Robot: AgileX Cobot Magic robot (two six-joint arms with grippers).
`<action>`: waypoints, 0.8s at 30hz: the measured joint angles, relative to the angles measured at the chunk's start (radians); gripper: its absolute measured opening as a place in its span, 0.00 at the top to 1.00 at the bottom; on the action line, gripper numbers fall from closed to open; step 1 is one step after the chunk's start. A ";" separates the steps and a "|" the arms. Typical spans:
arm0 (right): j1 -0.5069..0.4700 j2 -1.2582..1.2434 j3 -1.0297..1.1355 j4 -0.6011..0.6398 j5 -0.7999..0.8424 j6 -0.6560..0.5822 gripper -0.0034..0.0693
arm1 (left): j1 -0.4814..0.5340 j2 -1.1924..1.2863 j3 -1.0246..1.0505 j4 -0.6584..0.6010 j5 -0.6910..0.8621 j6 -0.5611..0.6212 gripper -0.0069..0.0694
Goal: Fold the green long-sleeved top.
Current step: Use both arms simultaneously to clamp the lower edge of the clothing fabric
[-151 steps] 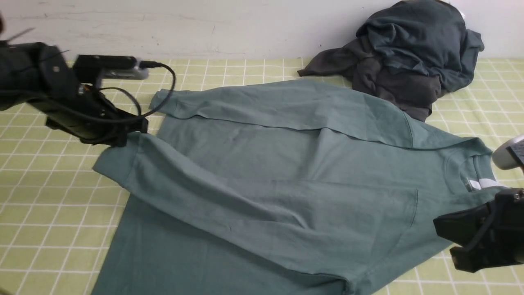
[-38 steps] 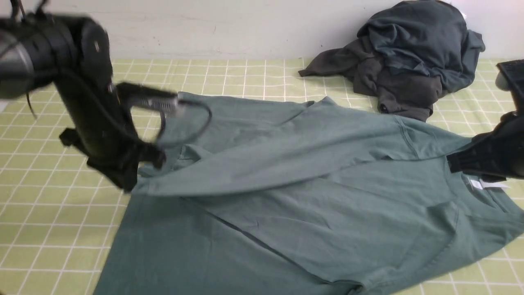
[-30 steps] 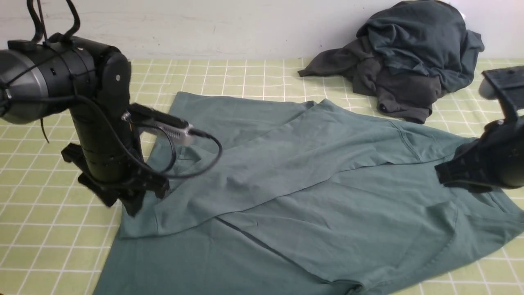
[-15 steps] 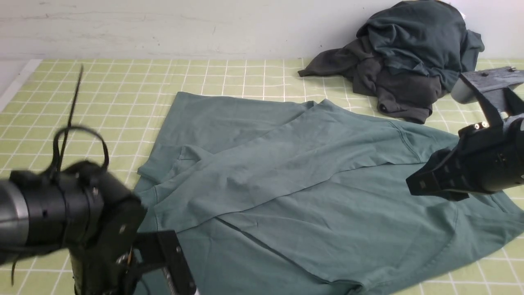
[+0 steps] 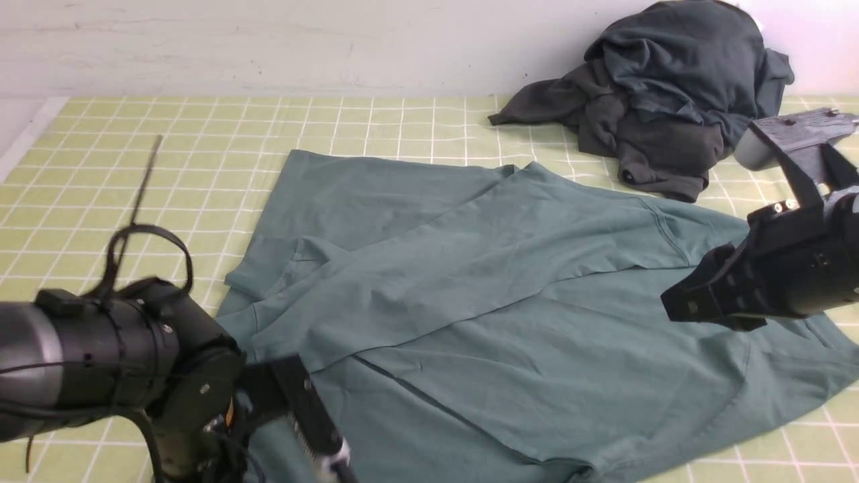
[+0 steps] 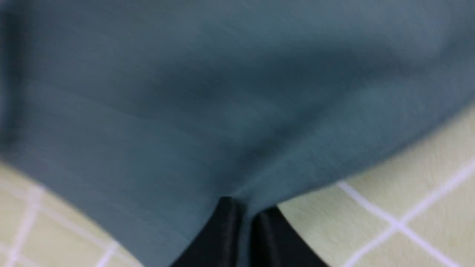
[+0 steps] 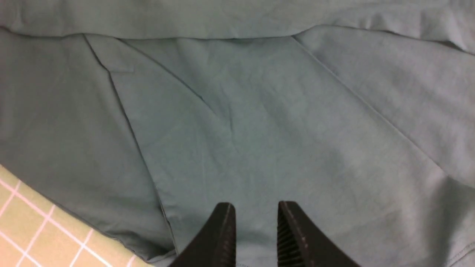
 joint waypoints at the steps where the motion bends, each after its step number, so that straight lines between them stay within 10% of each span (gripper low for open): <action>1: 0.000 0.000 0.000 0.015 0.001 -0.019 0.74 | 0.000 -0.016 -0.005 0.003 0.000 -0.030 0.90; 12: 0.058 0.007 0.000 0.103 0.017 -0.533 0.90 | 0.000 -0.071 -0.009 0.007 0.009 -0.245 0.90; 18: 0.088 0.105 0.000 -0.199 0.036 -0.695 0.94 | 0.000 -0.074 -0.027 0.006 0.070 -0.281 0.91; 24: 0.089 0.228 0.025 -0.452 0.051 -0.693 0.73 | 0.000 -0.074 -0.034 0.003 0.082 -0.281 0.91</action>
